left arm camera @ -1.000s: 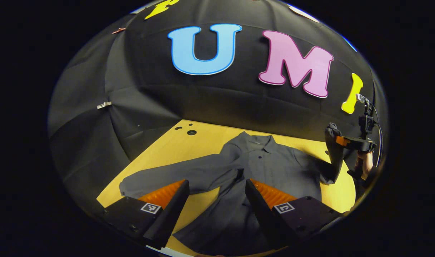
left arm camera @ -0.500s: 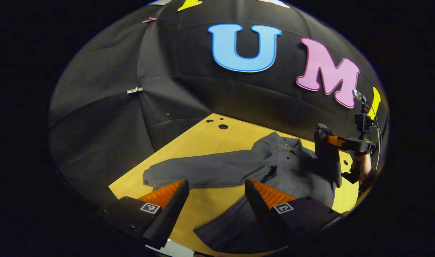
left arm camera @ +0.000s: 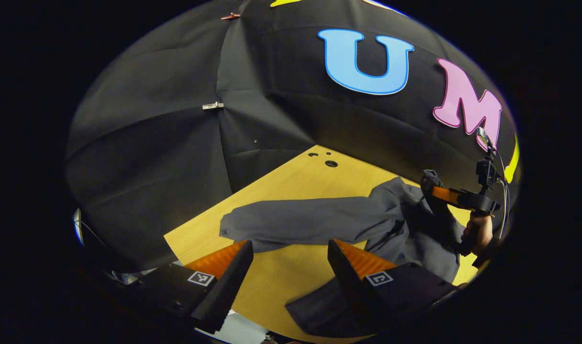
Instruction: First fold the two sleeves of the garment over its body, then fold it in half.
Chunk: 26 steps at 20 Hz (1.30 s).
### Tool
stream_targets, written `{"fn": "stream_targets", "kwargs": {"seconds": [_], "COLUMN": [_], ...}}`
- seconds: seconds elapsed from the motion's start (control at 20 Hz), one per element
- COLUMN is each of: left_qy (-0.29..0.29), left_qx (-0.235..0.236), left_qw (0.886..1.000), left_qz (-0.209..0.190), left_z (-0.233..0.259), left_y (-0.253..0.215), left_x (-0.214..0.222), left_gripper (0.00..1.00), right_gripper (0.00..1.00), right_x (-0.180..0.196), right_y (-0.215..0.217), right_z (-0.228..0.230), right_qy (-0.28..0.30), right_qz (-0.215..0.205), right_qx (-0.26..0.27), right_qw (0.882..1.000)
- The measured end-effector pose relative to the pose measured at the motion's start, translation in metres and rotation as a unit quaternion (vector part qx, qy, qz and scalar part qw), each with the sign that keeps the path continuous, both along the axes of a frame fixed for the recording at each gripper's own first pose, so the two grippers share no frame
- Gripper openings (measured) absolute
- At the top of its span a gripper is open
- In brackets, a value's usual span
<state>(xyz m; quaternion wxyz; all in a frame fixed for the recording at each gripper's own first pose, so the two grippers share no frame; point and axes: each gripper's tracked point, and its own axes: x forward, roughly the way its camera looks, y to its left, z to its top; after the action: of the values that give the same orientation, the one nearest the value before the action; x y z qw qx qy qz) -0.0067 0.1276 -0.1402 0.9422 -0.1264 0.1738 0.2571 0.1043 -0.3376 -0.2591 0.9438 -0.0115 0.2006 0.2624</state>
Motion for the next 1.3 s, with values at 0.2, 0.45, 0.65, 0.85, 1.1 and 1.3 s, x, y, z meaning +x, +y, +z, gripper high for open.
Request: {"fn": "stream_targets", "kwargs": {"seconds": [0.2,0.45,0.65,0.85,1.1,1.3], "left_qy": [0.004,-0.004,0.012,0.034,0.06,0.083], "left_qx": [0.0,0.003,-0.011,-0.009,-0.017,-0.028], "left_qw": [1.0,1.0,0.999,0.998,0.997,0.996], "left_qz": [-0.008,-0.009,0.029,0.042,0.041,0.021], "left_z": [-0.006,-0.013,-0.041,-0.069,-0.099,-0.118], "left_y": [0.013,0.053,0.106,0.143,0.17,0.176], "left_x": [0.009,0.038,0.055,0.063,0.072,0.081], "left_gripper": [0.99,0.99,0.99,0.99,0.99,0.97], "right_gripper": [0.07,0.35,0.99,0.99,0.98,0.98], "right_x": [-0.009,-0.032,-0.06,-0.093,-0.139,-0.177], "right_y": [0.02,0.03,0.013,-0.025,-0.086,-0.126], "right_z": [-0.031,-0.044,-0.027,0.003,0.042,0.063], "right_qy": [0.031,0.056,0.031,0.007,-0.03,-0.04], "right_qz": [0.002,0.019,0.021,-0.002,-0.034,-0.067], "right_qx": [-0.003,-0.011,-0.055,-0.086,-0.11,-0.113], "right_qw": [1.0,0.998,0.998,0.996,0.993,0.99]}}
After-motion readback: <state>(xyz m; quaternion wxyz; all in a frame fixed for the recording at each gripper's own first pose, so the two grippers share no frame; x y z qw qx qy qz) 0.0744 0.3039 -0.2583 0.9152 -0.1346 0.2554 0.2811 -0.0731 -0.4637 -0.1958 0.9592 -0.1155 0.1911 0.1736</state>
